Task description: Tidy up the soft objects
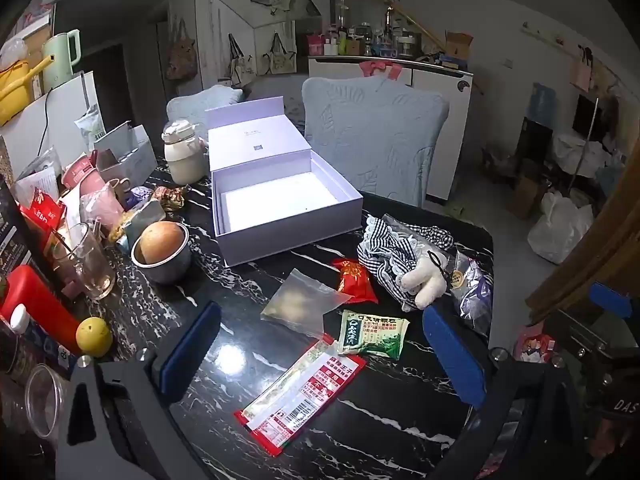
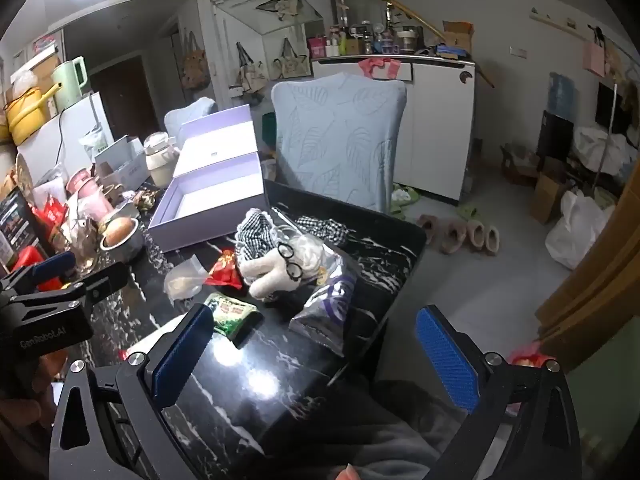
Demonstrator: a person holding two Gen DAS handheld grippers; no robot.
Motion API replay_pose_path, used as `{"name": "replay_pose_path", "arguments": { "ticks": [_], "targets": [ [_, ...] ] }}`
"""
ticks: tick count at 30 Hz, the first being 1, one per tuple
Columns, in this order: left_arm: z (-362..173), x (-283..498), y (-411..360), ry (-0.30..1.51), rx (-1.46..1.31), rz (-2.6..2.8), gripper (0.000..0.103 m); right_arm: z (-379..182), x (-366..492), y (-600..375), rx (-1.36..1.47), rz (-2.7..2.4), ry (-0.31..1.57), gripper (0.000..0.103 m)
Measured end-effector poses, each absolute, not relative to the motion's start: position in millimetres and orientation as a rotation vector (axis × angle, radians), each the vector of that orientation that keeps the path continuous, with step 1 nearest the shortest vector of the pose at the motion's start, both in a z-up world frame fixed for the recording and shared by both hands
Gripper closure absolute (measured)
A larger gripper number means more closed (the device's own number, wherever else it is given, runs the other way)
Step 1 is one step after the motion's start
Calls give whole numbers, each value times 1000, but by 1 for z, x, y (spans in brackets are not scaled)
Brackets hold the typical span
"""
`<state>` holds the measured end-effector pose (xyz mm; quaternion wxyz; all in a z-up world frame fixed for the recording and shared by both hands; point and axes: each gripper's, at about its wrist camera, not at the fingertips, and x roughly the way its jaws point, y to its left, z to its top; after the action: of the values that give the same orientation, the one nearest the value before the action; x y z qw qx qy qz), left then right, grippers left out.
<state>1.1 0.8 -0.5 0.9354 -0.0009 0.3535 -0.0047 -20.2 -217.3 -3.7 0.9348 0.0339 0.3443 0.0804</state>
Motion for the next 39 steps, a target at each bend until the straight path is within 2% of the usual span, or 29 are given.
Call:
{"name": "replay_pose_path", "arguments": {
  "ticks": [6, 39],
  "targets": [
    [6, 10, 16, 741, -37, -47, 0, -2, -18, -217, 61, 162, 704, 0],
    [5, -6, -6, 705, 9, -55, 0, 3, -19, -215, 49, 170, 697, 0]
  ]
}}
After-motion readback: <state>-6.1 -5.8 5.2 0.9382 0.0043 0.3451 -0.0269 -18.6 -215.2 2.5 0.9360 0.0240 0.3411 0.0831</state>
